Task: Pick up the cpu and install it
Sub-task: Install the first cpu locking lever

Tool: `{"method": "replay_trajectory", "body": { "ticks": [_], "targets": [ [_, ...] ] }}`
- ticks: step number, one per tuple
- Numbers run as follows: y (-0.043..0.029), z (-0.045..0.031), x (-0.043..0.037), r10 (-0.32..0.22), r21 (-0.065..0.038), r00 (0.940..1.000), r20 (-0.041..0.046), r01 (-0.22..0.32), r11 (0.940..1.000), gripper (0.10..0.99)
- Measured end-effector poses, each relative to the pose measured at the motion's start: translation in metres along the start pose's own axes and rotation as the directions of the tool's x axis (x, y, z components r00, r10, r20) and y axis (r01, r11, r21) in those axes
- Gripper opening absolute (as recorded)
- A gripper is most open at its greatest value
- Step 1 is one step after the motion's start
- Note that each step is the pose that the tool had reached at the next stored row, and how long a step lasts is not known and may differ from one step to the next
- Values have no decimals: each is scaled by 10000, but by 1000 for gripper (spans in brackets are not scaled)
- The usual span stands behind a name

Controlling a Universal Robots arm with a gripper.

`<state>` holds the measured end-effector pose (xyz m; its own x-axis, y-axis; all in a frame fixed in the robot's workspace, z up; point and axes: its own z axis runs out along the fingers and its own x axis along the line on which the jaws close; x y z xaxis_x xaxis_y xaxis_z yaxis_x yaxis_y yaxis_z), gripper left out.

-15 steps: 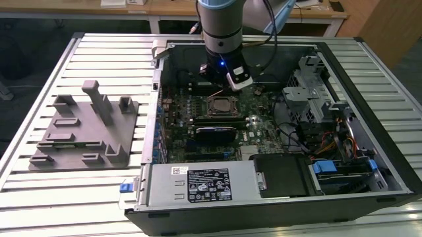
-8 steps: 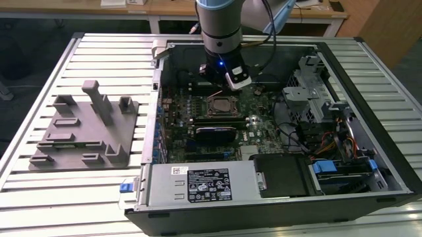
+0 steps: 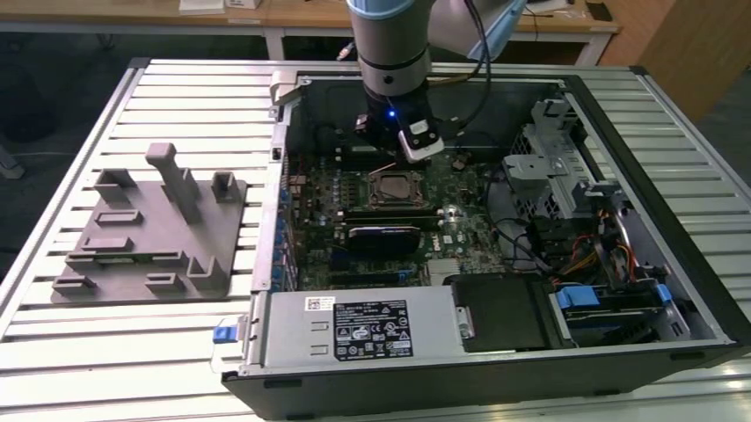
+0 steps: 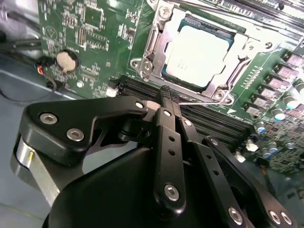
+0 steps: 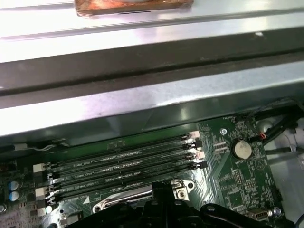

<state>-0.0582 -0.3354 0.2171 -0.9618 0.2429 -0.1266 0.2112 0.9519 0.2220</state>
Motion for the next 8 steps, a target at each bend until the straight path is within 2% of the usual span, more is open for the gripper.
{"method": "replay_trajectory", "body": {
  "ticks": [3,8],
  "targets": [
    [-2,13,2,491,62,9987,115,-492,9988,106],
    [46,37,17,718,87,9973,169,-720,9974,106]
  ]
}}
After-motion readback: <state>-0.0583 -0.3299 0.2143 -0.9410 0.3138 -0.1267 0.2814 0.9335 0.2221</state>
